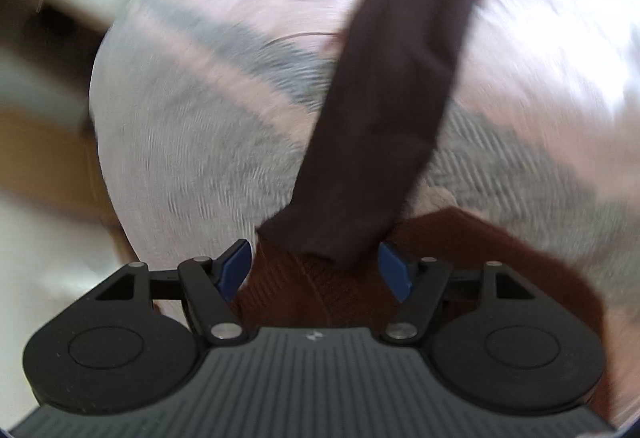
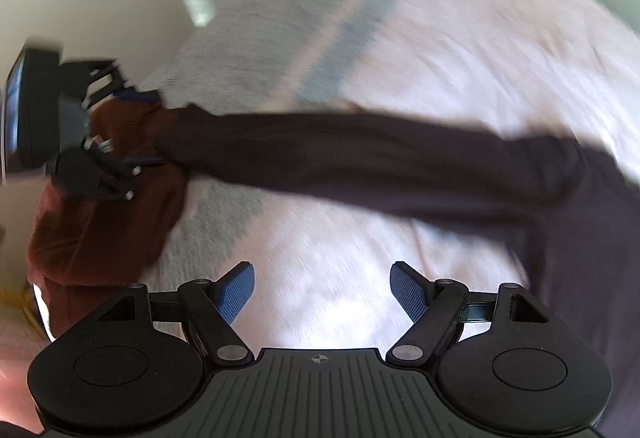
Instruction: Fold clothes
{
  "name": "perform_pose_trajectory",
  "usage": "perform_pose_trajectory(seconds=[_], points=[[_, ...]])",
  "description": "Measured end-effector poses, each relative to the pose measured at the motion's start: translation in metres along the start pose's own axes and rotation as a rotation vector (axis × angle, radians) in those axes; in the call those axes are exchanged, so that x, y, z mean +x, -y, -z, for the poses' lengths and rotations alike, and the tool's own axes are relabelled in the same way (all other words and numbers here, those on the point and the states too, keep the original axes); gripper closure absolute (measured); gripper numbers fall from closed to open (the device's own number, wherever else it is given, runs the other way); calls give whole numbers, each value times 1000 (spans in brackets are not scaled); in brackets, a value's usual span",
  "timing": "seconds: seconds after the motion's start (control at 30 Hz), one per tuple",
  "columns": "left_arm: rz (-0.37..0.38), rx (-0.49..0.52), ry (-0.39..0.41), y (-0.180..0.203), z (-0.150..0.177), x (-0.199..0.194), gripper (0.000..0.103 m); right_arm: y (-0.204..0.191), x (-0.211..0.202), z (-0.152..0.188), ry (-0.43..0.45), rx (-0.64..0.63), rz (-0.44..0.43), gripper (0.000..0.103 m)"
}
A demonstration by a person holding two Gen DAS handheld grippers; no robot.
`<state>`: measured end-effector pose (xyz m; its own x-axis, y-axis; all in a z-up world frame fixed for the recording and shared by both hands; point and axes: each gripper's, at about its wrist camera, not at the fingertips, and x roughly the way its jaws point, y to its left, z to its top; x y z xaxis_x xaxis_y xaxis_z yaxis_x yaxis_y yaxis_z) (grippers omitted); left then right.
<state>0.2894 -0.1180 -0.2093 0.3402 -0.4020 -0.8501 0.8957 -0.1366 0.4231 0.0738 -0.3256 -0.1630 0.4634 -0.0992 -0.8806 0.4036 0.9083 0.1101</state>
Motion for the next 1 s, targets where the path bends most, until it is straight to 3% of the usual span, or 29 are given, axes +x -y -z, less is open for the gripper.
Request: perform_pose_trajectory(seconds=[0.13, 0.23, 0.4, 0.57, 0.6, 0.63, 0.67, 0.83, 1.0], points=[[-59, -82, -19, -15, 18, -5, 35, -43, 39, -19, 79, -204, -74, 26], [-106, -108, -31, -19, 29, -5, 35, -76, 73, -33, 130, -294, -119, 53], [-125, -217, -42, -25, 46, -4, 35, -120, 121, -51, 163, -386, -186, 53], [-115, -259, -34, -22, 54, -6, 35, -146, 154, -52, 162, -569, -133, 53], [-121, -248, -29, -20, 54, -8, 35, -146, 156, -52, 169, -563, -138, 58], [-128, -237, -24, -19, 54, -10, 35, -145, 157, -52, 176, -553, -143, 82], [-135, -228, -18, -17, 53, -12, 35, -143, 156, -54, 180, -531, -143, 99], [-136, -227, 32, -9, 35, -23, 35, -105, 119, -64, 264, -327, -184, 99], [-77, -185, 110, 19, -18, -26, 35, -8, 40, -81, 463, 51, -186, 99]])
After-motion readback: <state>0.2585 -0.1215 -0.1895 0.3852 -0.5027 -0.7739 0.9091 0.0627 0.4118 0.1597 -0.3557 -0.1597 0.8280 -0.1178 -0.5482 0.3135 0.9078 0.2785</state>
